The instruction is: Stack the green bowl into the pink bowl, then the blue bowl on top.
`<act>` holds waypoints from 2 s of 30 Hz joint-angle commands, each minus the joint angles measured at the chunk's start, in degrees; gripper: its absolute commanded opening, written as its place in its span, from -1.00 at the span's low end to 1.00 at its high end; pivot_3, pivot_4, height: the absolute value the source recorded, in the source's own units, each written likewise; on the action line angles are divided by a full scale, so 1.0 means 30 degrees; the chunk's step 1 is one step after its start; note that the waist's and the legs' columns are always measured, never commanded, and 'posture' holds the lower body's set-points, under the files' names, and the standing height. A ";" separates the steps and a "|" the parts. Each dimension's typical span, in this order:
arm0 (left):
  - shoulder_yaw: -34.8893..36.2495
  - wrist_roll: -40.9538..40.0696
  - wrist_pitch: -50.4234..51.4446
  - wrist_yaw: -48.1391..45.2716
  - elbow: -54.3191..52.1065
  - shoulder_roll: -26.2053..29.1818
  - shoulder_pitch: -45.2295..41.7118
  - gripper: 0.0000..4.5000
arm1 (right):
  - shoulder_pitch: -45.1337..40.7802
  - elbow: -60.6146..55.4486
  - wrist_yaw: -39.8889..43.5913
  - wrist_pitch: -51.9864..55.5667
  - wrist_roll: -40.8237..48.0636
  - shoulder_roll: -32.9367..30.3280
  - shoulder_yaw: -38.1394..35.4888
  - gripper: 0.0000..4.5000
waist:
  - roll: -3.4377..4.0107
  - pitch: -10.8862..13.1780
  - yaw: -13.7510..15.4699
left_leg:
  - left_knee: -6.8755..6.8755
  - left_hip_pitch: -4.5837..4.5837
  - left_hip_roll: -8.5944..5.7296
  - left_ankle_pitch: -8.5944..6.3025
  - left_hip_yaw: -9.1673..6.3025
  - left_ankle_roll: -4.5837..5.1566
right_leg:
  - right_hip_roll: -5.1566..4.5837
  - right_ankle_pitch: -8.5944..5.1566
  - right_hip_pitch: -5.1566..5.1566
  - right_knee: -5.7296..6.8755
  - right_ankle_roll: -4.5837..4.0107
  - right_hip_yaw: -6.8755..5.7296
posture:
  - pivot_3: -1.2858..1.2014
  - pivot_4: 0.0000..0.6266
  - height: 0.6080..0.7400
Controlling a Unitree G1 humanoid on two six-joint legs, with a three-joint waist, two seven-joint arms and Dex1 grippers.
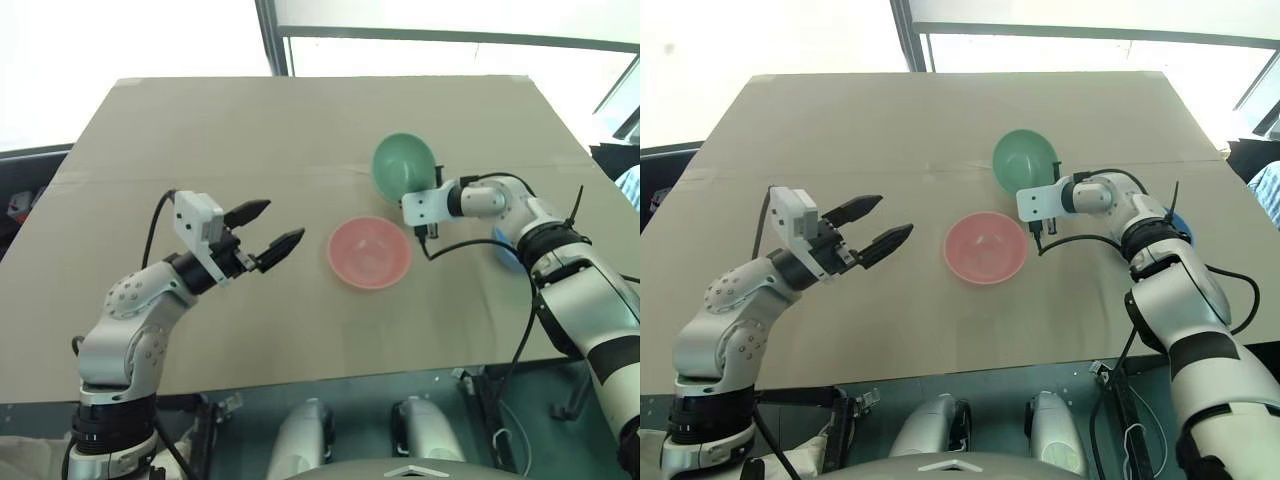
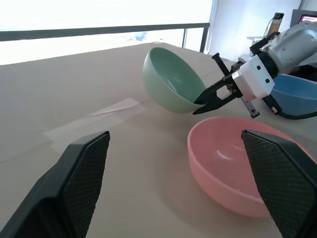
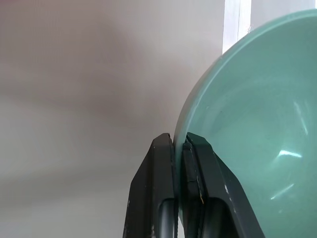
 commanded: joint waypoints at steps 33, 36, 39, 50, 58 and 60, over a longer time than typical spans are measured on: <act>-0.1740 -0.1433 -0.0938 -0.3143 0.2337 -0.0244 -0.2103 1.00 | 1.8624 -2.9606 -0.1455 2.8132 1.0926 -0.6709 -1.4831 0.98 | 0.0061 0.0038 0.1026 | 0.0165 -0.0014 -0.0065 -0.0029 -0.0273 0.0051 | -0.0095 -0.0002 0.0240 -0.0032 0.0000 -0.0270 | 0.03 -0.52 1.00; -0.1808 -0.1356 -0.0971 -0.3262 0.2608 -0.0222 -0.2371 1.00 | 1.8323 -2.9186 -0.1534 3.0251 1.2311 -0.5308 -1.5203 0.98 | 0.0052 0.0024 0.0941 | 0.0173 0.0031 -0.0019 -0.0017 -0.0254 0.0031 | -0.0028 -0.0001 0.0251 -0.0012 -0.0002 -0.0235 | 0.03 -0.52 1.00; -0.1771 -0.1356 -0.0981 -0.3373 0.2777 -0.0156 -0.2507 1.00 | 1.7713 -2.8556 -0.1754 3.1042 1.2961 -0.4541 -1.5130 0.98 | 0.0080 0.0039 0.0951 | 0.0159 0.0037 -0.0014 -0.0019 -0.0238 0.0033 | -0.0025 -0.0003 0.0239 -0.0009 -0.0004 -0.0202 | 0.03 -0.52 1.00; -0.1457 -0.1445 -0.1144 -0.3034 0.2194 -0.0166 -0.1712 1.00 | 1.5886 -2.9206 -0.2764 3.1834 1.4481 -0.3824 -1.5582 0.98 | 0.0081 0.0043 0.1033 | 0.0156 -0.0012 -0.0031 -0.0034 -0.0258 0.0058 | -0.0042 -0.0003 0.0229 -0.0041 -0.0003 -0.0219 | 0.03 -0.52 1.00; -0.1549 -0.1434 -0.1341 -0.2817 0.2126 -0.0321 -0.1710 1.00 | 1.6141 -2.9110 -0.3895 3.3141 1.5127 -0.3152 -1.4724 0.98 | 0.0081 0.0043 0.1071 | 0.0155 -0.0010 -0.0031 -0.0034 -0.0260 0.0059 | -0.0044 -0.0003 0.0229 -0.0040 -0.0004 -0.0221 | 0.03 -0.52 1.00; -0.1569 -0.1401 -0.1387 -0.2856 0.2172 -0.0299 -0.1785 1.00 | 1.6245 -2.8787 -0.4043 3.3193 1.5118 -0.3078 -1.4486 0.87 | 0.0081 0.0043 0.1056 | 0.0155 -0.0013 -0.0036 -0.0036 -0.0259 0.0062 | -0.0048 -0.0003 0.0231 -0.0042 -0.0004 -0.0220 | 0.03 -0.52 1.00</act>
